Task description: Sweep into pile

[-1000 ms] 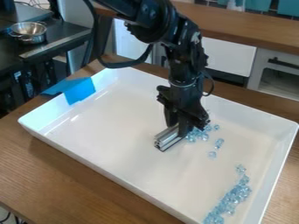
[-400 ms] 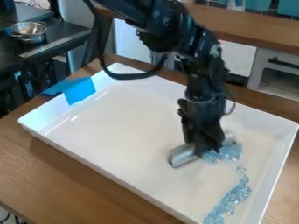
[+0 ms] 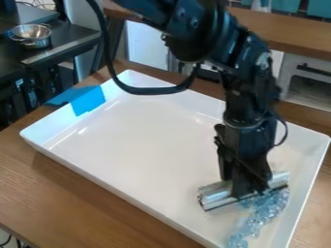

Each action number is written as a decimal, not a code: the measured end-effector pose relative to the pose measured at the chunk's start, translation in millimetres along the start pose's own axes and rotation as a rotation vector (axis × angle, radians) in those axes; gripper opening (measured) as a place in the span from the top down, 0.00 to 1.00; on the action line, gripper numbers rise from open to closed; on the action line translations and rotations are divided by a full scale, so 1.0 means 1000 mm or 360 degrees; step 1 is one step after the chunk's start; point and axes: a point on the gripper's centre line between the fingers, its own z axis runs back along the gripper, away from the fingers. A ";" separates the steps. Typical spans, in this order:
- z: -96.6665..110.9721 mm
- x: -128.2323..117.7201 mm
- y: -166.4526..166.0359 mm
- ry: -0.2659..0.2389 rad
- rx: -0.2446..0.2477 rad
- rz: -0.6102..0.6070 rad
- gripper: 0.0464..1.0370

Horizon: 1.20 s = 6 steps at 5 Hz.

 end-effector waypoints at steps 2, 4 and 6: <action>0.019 -0.009 0.039 -0.0049 -0.0019 0.0170 0.70; 0.038 -0.037 0.133 -0.0054 0.0158 0.0712 0.70; 0.003 -0.041 0.155 0.0113 0.0248 0.1055 0.70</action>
